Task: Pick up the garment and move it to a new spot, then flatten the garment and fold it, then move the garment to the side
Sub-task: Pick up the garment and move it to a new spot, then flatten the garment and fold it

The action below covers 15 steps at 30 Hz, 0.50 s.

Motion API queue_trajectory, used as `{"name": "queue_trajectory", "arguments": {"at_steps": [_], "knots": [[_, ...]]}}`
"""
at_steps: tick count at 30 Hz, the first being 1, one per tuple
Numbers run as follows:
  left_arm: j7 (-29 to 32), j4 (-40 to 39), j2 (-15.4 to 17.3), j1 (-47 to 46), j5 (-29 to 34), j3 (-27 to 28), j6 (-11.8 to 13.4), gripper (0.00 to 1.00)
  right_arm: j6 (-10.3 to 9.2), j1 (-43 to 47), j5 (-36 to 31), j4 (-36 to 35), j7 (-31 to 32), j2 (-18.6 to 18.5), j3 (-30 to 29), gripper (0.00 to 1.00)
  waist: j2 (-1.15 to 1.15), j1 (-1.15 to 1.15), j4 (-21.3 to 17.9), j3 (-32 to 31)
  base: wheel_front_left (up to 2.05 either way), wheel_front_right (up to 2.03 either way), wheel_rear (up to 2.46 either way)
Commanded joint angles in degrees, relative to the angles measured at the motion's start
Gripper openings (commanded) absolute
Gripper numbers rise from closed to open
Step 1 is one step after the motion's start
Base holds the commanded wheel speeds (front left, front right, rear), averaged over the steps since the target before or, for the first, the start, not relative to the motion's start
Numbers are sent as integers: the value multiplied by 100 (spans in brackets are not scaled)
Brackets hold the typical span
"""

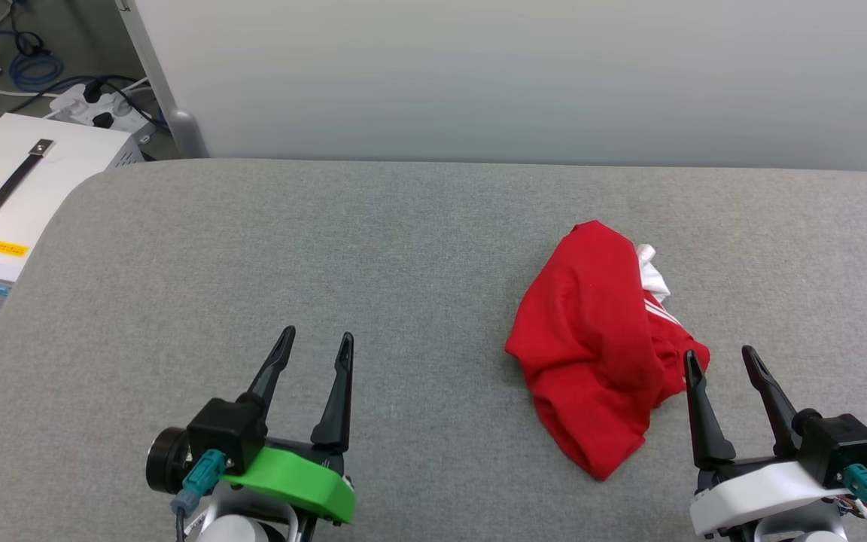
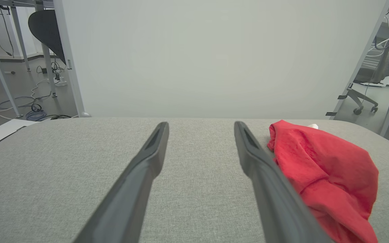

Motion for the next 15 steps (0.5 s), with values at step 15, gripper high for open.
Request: {"name": "queue_trajectory", "arguments": {"at_steps": [15], "knots": [[-33, 193, -376, -146, 375, 376, -380, 100, -4, -500, 160, 541, 1818, -951, 1844, 100, 0, 0, 241, 428, 0, 0, 0]]}}
